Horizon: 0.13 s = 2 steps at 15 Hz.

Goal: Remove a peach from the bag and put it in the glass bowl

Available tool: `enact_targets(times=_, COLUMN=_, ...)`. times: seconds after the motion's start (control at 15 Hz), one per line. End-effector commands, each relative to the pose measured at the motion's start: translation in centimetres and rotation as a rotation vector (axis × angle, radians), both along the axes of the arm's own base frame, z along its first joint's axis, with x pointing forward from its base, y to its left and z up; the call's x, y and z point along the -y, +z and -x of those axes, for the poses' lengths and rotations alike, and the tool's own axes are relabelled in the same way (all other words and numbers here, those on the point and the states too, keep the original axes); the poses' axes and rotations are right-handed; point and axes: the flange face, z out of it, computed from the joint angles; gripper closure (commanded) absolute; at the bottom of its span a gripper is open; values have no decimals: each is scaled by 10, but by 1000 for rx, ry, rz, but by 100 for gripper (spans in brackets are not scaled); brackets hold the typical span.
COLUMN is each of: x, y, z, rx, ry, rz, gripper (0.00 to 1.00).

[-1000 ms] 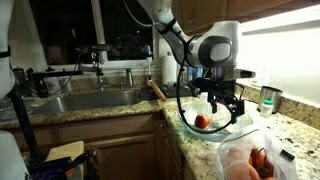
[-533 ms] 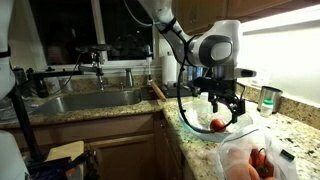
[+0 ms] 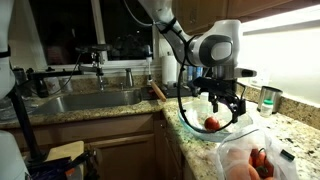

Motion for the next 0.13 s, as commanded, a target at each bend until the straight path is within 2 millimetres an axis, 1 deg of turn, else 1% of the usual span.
enact_targets(times=0.0, x=0, y=0, z=0, rx=-1, ry=0, rz=0, gripper=0)
enact_targets(times=0.07, x=0, y=0, z=0, rx=-1, ry=0, rz=0, gripper=0)
